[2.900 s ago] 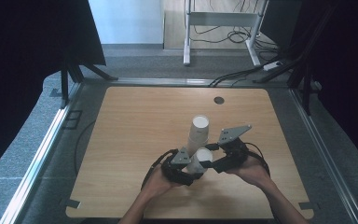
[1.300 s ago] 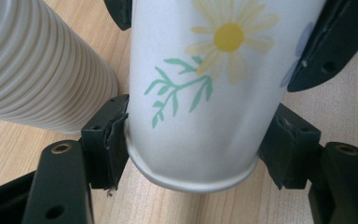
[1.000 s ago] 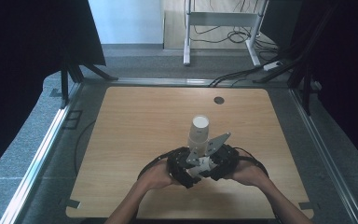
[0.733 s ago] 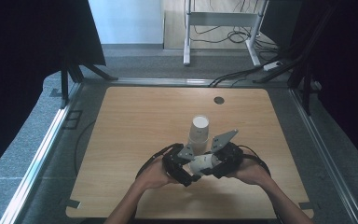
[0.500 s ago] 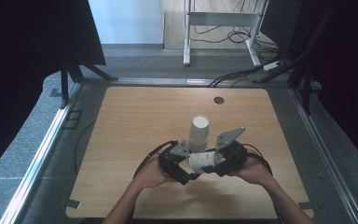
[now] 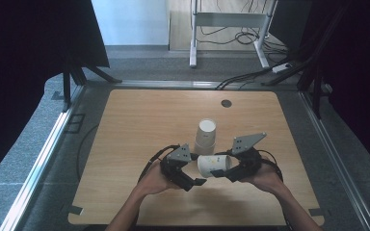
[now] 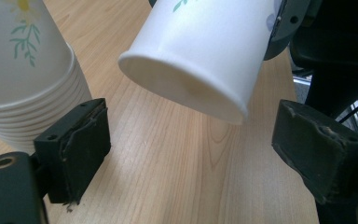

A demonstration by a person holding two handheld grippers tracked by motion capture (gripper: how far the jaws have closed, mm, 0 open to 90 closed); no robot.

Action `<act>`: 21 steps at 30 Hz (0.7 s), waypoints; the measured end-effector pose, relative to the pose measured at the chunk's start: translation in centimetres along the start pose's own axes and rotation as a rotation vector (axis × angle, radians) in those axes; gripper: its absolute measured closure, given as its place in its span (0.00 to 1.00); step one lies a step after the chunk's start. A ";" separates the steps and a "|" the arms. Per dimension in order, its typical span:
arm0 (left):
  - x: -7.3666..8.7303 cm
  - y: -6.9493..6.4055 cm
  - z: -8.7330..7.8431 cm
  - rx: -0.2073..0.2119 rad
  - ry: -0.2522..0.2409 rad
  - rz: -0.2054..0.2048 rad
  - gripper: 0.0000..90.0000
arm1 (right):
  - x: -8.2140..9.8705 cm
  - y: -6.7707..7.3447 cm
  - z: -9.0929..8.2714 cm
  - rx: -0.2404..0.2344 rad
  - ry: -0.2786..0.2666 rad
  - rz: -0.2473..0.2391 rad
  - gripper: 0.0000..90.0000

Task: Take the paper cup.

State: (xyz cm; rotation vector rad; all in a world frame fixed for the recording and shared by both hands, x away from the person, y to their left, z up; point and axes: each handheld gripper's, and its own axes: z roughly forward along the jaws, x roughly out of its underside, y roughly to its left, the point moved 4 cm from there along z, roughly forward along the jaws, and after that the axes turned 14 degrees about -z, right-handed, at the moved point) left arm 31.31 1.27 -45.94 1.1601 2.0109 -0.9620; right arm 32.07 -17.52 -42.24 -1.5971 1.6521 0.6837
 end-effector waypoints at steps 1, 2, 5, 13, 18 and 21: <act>0.0 0.0 0.0 0.005 -0.006 0.000 0.13 | 0.0 0.0 0.0 -0.001 -0.006 -0.001 0.41; 0.0 0.0 0.0 0.008 -0.010 0.001 0.14 | 0.1 0.1 0.0 -0.003 -0.012 -0.003 0.41; 0.1 -0.1 0.3 0.021 -0.021 0.007 0.15 | 0.2 0.3 0.0 -0.016 -0.031 -0.009 0.41; 0.3 -0.2 0.5 0.065 -0.046 0.028 0.20 | 0.6 0.7 0.2 -0.051 -0.067 -0.012 0.41; 0.3 -0.3 0.4 0.098 -0.068 0.033 0.27 | 0.6 0.8 0.3 -0.067 -0.071 -0.018 0.41; 0.3 -0.4 0.4 0.105 -0.069 0.040 0.31 | 0.6 0.8 0.4 -0.072 -0.077 -0.019 0.41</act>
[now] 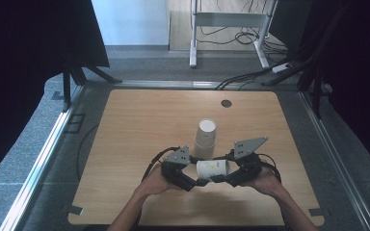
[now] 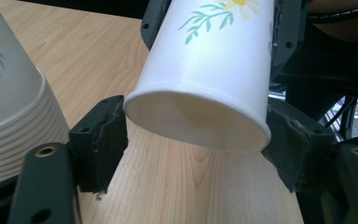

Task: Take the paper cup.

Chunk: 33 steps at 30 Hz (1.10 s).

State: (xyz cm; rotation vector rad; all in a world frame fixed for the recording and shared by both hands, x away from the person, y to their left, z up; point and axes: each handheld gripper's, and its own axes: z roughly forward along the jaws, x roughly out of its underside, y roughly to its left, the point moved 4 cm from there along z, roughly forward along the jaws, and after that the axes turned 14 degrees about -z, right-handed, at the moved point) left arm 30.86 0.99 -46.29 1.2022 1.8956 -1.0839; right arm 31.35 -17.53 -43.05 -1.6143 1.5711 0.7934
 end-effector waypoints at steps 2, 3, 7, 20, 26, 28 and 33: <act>0.0 0.0 0.0 -0.003 0.004 0.002 0.32 | 0.0 0.0 0.0 -0.003 -0.001 0.000 0.41; 0.1 0.0 0.0 -0.002 0.003 0.002 0.33 | 0.1 -0.1 0.0 -0.005 0.000 0.000 0.41; 0.1 0.0 0.0 -0.002 0.010 0.010 0.36 | 0.1 -0.1 0.0 -0.010 0.003 0.000 0.41; 0.1 0.0 0.0 -0.022 0.029 0.028 0.43 | 0.5 -0.5 0.3 -0.020 0.041 0.020 0.37; 0.0 0.0 -0.2 -0.027 0.033 0.030 0.43 | 0.4 -0.6 0.3 -0.012 0.054 0.022 0.34; -0.1 0.0 -0.2 -0.028 0.036 0.027 0.43 | 0.4 -0.6 0.3 -0.003 0.063 0.019 0.33; -0.2 0.0 -0.5 -0.029 0.056 0.026 0.43 | 0.3 -0.7 0.1 0.010 0.080 0.019 0.28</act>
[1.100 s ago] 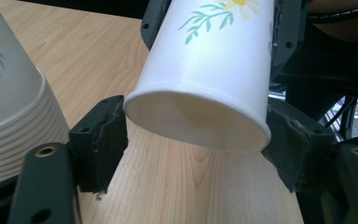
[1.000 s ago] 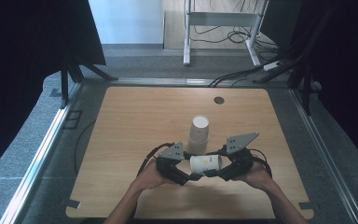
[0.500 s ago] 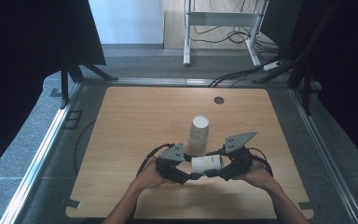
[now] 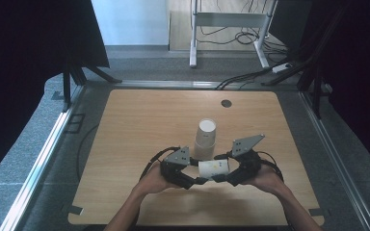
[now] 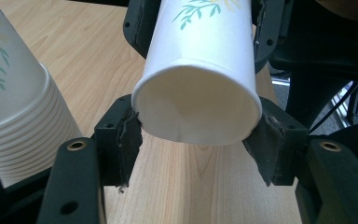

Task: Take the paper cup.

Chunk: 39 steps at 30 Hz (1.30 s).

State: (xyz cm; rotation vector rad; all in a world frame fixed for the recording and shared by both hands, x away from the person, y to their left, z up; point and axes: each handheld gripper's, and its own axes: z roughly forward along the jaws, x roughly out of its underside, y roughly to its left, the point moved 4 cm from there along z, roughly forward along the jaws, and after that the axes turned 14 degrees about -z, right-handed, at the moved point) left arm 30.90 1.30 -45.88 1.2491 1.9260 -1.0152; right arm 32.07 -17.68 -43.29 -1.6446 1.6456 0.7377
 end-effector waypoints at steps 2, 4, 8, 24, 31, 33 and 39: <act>-0.1 0.0 -0.1 -0.001 0.010 -0.003 0.43 | 0.0 -0.1 -0.2 0.009 0.003 0.000 0.27; -0.2 0.1 -0.3 -0.002 0.021 -0.004 0.43 | -0.1 -0.1 -0.4 0.018 0.005 -0.006 0.25; -0.4 0.2 -0.7 -0.015 0.061 0.000 0.42 | -0.3 -0.2 -0.9 0.039 0.026 -0.024 0.22; -2.1 0.8 -0.8 -0.093 0.330 0.023 0.41 | -0.5 0.3 0.8 0.102 0.300 -0.187 0.16; -2.5 0.8 -0.1 -0.139 0.443 0.017 0.41 | -0.7 0.6 2.0 0.120 0.378 -0.247 0.18; -2.7 0.8 0.1 -0.143 0.453 0.005 0.41 | -0.7 0.7 2.4 0.121 0.394 -0.251 0.19; -3.1 0.8 0.4 -0.154 0.493 -0.002 0.41 | -0.4 0.9 3.3 0.121 0.435 -0.274 0.24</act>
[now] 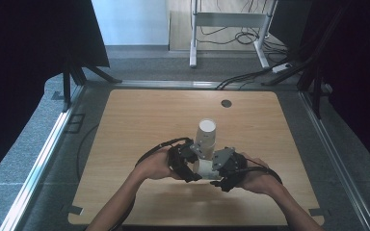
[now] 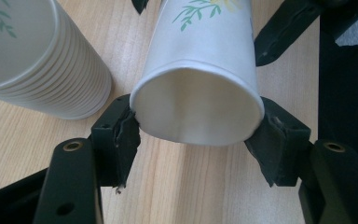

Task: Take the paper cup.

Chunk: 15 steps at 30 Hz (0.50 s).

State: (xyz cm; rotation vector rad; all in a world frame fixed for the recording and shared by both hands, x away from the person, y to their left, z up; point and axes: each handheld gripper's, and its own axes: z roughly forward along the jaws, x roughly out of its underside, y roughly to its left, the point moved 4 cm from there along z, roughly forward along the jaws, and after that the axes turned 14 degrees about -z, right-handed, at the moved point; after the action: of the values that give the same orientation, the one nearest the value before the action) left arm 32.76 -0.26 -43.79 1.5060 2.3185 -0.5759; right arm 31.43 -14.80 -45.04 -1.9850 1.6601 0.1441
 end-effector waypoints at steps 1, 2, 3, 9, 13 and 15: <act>-0.1 -0.1 0.0 0.003 0.002 -0.002 0.41 | 0.1 -0.1 0.1 0.000 0.010 -0.017 0.25; -0.1 -0.1 0.1 0.004 0.009 0.001 0.41 | 0.0 -0.1 0.2 0.000 0.010 -0.015 0.27; -0.2 -0.1 0.1 0.001 0.015 0.004 0.41 | 0.0 0.0 0.3 0.002 0.013 -0.010 0.29; -0.4 -0.2 0.3 0.013 0.012 0.000 0.39 | -0.1 0.2 0.3 -0.001 0.033 -0.022 0.40; -0.3 -0.1 0.2 0.034 -0.020 -0.024 0.33 | 0.1 0.3 0.2 -0.006 0.010 -0.003 0.41; -0.1 0.1 -0.2 0.043 -0.047 -0.042 0.30 | 0.2 0.3 0.0 -0.006 -0.007 0.015 0.41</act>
State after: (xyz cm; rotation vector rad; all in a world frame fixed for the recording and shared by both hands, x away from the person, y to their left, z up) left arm 32.92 -0.23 -43.62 1.4503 2.3212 -0.6685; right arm 31.15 -15.01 -45.25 -1.9743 1.6726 0.1614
